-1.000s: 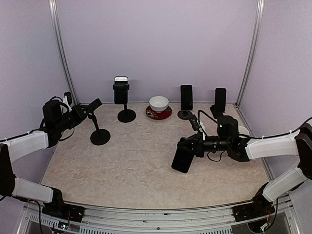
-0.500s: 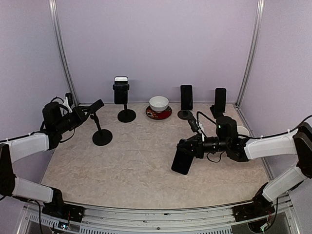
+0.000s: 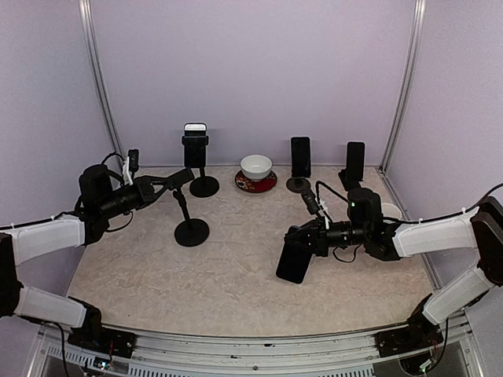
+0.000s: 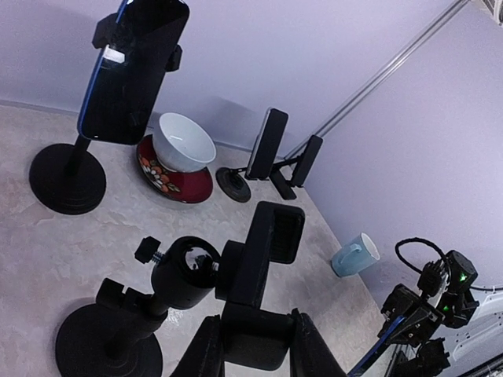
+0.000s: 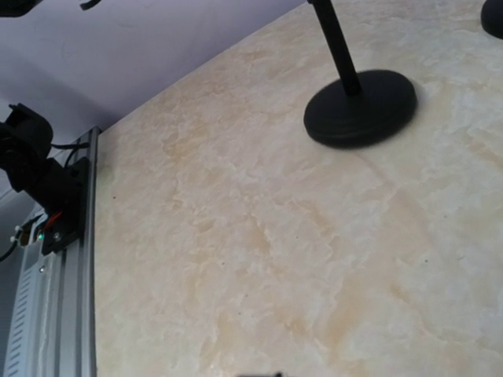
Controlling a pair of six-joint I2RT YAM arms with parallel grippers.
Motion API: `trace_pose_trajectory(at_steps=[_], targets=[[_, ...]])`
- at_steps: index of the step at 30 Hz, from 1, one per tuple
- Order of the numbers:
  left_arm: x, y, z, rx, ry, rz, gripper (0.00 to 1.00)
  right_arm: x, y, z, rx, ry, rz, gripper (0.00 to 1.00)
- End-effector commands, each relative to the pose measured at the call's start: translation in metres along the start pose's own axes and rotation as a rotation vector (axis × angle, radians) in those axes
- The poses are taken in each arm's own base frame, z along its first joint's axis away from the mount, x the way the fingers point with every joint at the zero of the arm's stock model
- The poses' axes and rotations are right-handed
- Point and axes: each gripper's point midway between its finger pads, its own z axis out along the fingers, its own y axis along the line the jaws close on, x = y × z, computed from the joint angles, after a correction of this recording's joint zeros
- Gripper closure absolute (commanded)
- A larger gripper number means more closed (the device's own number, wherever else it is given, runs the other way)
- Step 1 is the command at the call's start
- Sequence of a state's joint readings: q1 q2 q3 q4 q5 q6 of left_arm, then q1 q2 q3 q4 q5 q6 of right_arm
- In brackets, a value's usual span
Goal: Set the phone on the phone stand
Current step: Install the phone on the phone stand.
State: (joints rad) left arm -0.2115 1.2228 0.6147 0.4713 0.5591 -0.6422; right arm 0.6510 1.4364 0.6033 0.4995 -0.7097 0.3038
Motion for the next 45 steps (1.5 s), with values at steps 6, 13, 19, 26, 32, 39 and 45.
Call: trace_pose_trajectory(at_steps=[6, 13, 19, 26, 32, 39, 45], targets=[[0.006, -0.078, 0.008, 0.272, 0.013, 0.135, 0.92, -0.022, 0.019, -0.004, -0.095, -0.064, -0.070, 1.00], [0.018, -0.106, 0.012, 0.366, 0.024, 0.173, 0.94, -0.022, 0.023, -0.005, -0.121, -0.069, -0.073, 1.00], [0.037, -0.132, 0.016, 0.448, 0.053, 0.209, 0.94, -0.027, 0.042, -0.010, -0.206, -0.082, -0.103, 1.00], [0.059, -0.154, 0.023, 0.535, 0.093, 0.231, 0.95, -0.027, 0.067, -0.010, -0.301, -0.073, -0.155, 1.00], [0.070, -0.165, 0.028, 0.573, 0.120, 0.256, 0.95, -0.029, 0.085, -0.006, -0.351, -0.063, -0.203, 1.00], [0.087, -0.174, 0.034, 0.595, 0.159, 0.278, 0.96, -0.051, 0.106, 0.002, -0.402, -0.079, -0.275, 1.00], [0.095, -0.184, 0.030, 0.636, 0.178, 0.297, 0.99, -0.066, 0.122, 0.012, -0.448, -0.071, -0.337, 1.00]])
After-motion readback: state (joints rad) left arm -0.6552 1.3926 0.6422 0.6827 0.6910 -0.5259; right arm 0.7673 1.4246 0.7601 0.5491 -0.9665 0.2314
